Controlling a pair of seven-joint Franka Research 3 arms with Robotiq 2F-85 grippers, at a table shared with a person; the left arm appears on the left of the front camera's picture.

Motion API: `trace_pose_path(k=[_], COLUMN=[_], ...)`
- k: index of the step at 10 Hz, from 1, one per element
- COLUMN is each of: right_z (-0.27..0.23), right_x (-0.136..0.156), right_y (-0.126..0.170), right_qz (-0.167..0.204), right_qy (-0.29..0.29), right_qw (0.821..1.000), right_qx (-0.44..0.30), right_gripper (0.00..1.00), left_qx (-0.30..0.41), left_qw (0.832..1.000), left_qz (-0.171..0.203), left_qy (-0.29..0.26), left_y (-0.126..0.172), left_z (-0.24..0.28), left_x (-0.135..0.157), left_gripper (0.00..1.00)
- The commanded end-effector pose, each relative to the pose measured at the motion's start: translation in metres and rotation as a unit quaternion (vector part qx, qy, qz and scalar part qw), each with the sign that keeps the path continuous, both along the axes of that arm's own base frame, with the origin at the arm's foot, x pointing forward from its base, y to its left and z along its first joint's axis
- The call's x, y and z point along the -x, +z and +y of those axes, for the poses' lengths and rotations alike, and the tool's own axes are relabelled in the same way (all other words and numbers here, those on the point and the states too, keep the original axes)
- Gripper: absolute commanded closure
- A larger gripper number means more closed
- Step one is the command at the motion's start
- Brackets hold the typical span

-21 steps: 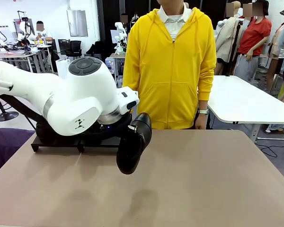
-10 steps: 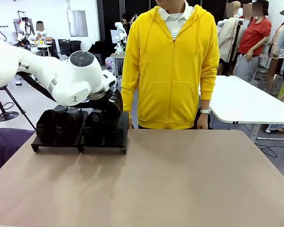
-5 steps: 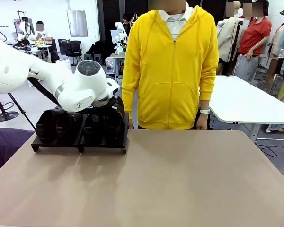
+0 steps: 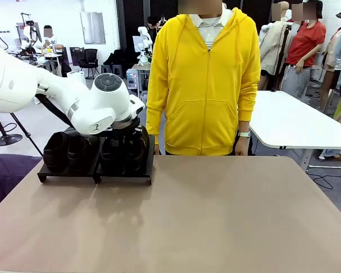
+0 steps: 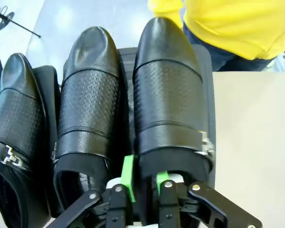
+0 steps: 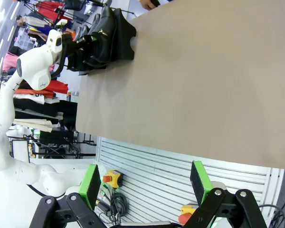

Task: Organize the shoes by placing them on the stand.
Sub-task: Place the Shoe from the middle of the table onto the Shoes Stand.

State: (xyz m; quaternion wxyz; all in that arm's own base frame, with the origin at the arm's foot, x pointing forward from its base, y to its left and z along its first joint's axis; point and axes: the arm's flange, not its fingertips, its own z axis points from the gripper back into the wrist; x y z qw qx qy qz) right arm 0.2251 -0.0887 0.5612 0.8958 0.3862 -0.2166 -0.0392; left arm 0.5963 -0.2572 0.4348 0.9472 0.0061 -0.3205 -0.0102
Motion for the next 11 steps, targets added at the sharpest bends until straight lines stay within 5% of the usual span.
trace_pose_path(k=[1, 5, 6, 8, 9, 11], right_z=[0.000, 0.000, 0.000, 0.000, 0.000, 0.000], right_x=[0.000, 0.000, 0.000, 0.000, 0.000, 0.000], right_y=[0.002, 0.002, 0.002, 0.002, 0.002, 0.002], right_qz=[-0.008, -0.008, -0.008, -0.008, -0.008, -0.008], right_qy=[0.004, 0.004, 0.004, 0.004, 0.004, 0.004], right_qw=[1.000, 1.000, 1.000, 1.000, 1.000, 1.000], right_qx=[-0.004, -0.004, -0.004, -0.004, -0.004, -0.004], right_gripper=[0.00, 0.00, 0.00, 0.00, 0.00, 0.00], left_qx=[-0.007, -0.018, -0.020, -0.037, -0.025, 0.014], left_qw=[1.000, 0.999, 0.998, 0.999, 0.998, 0.968], left_qz=[-0.017, -0.031, 0.004, 0.020, 0.039, 0.163], left_qy=[0.005, -0.024, -0.052, -0.012, -0.045, -0.191], left_y=[0.009, 0.061, 0.088, 0.128, 0.143, 0.159], left_z=[-0.004, -0.013, -0.012, 0.002, 0.010, 0.027], left_x=[0.000, 0.033, 0.052, 0.085, 0.101, 0.138], left_gripper=[0.00, 0.00, 0.00, 0.00, 0.00, 0.00])
